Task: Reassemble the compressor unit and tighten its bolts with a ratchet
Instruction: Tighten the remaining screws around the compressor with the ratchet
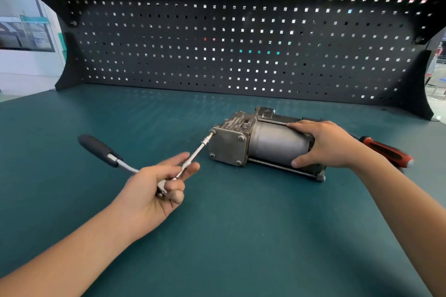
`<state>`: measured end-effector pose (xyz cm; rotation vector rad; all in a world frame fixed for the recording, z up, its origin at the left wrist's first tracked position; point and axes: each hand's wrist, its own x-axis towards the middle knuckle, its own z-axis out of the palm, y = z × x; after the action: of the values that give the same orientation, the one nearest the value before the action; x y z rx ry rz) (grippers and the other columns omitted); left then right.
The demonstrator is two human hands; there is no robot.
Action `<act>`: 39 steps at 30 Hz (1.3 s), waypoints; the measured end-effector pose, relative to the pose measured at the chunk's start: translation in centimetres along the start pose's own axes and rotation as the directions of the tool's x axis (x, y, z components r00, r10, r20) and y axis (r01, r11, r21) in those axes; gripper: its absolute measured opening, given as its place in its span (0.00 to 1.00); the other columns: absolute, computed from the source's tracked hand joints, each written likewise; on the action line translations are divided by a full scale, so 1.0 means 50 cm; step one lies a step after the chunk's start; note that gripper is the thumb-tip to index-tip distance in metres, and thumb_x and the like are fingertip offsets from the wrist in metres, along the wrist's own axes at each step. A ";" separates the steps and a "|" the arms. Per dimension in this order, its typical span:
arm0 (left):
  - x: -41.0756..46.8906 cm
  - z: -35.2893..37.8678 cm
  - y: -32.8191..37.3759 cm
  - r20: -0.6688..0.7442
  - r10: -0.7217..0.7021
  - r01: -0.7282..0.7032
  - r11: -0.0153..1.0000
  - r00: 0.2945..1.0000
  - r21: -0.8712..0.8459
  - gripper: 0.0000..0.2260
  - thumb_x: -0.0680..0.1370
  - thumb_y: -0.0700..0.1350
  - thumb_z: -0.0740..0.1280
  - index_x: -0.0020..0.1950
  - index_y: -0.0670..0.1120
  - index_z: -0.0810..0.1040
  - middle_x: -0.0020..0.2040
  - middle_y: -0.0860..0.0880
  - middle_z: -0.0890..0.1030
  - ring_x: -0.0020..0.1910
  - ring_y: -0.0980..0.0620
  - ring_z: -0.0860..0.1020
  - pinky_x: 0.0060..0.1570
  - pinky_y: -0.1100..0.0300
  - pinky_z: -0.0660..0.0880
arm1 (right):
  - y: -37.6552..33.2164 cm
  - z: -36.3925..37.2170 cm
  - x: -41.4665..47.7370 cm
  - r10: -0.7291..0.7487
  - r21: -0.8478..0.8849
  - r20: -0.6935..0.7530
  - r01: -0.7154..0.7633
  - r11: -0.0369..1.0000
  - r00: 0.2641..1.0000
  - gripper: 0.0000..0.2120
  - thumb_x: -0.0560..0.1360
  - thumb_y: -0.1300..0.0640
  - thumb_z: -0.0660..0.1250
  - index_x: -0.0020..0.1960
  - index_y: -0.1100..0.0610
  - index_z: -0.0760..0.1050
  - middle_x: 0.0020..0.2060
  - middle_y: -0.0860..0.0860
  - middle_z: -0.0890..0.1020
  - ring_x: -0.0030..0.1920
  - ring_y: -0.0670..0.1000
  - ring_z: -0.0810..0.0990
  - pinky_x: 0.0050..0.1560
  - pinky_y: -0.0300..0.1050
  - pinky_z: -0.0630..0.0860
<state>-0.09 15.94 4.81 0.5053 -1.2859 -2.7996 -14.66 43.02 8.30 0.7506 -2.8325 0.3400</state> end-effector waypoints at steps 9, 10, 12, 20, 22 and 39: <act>-0.005 0.009 0.016 0.119 0.148 -0.180 0.924 0.982 0.336 0.22 0.74 0.27 0.54 0.35 0.43 0.84 0.33 0.45 0.80 0.18 0.58 0.63 0.18 0.69 0.63 | 0.002 0.000 0.001 0.014 0.018 0.007 -0.014 1.000 1.000 0.43 0.61 0.46 0.77 0.72 0.49 0.64 0.66 0.45 0.72 0.65 0.56 0.67 0.65 0.49 0.66; -0.004 0.005 0.016 0.113 0.140 -0.170 0.924 0.984 0.343 0.21 0.74 0.27 0.55 0.36 0.43 0.85 0.33 0.45 0.80 0.18 0.58 0.64 0.18 0.68 0.64 | 0.002 0.000 0.001 0.015 0.018 0.007 -0.015 1.000 1.000 0.43 0.61 0.45 0.77 0.72 0.49 0.64 0.66 0.45 0.72 0.65 0.57 0.67 0.65 0.49 0.66; -0.002 -0.005 0.016 0.082 0.108 -0.128 0.946 0.991 0.298 0.19 0.74 0.29 0.55 0.37 0.43 0.84 0.33 0.46 0.80 0.18 0.58 0.65 0.18 0.69 0.66 | 0.003 -0.001 0.000 0.022 0.017 0.012 -0.023 1.000 1.000 0.43 0.62 0.44 0.76 0.72 0.48 0.63 0.66 0.44 0.71 0.65 0.56 0.67 0.65 0.51 0.66; 0.010 -0.020 0.013 -0.103 0.018 0.013 0.954 0.995 0.300 0.10 0.75 0.31 0.54 0.39 0.38 0.73 0.30 0.42 0.81 0.15 0.58 0.66 0.18 0.72 0.67 | 0.004 -0.002 0.001 0.052 -0.021 0.038 -0.051 0.998 0.998 0.42 0.64 0.42 0.74 0.74 0.45 0.59 0.73 0.46 0.64 0.70 0.55 0.61 0.68 0.50 0.63; 0.013 -0.017 0.013 -0.111 0.022 0.014 0.949 0.994 0.316 0.10 0.75 0.31 0.54 0.38 0.39 0.73 0.30 0.42 0.81 0.15 0.59 0.65 0.18 0.72 0.66 | 0.004 -0.001 0.000 0.053 -0.018 0.031 -0.053 0.998 0.998 0.42 0.64 0.42 0.74 0.74 0.46 0.59 0.72 0.46 0.64 0.70 0.55 0.62 0.68 0.50 0.63; 0.020 -0.024 0.009 -0.086 -0.033 0.050 0.977 0.996 0.207 0.10 0.73 0.30 0.52 0.39 0.41 0.69 0.35 0.38 0.82 0.16 0.58 0.67 0.19 0.72 0.69 | 0.004 0.000 0.002 0.046 0.001 0.009 -0.046 0.999 0.999 0.42 0.63 0.43 0.75 0.73 0.47 0.62 0.68 0.45 0.70 0.67 0.55 0.66 0.65 0.48 0.65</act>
<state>-0.71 14.61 4.14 0.6554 -1.5786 -2.6576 -14.82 43.16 8.31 0.6895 -2.8621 0.3456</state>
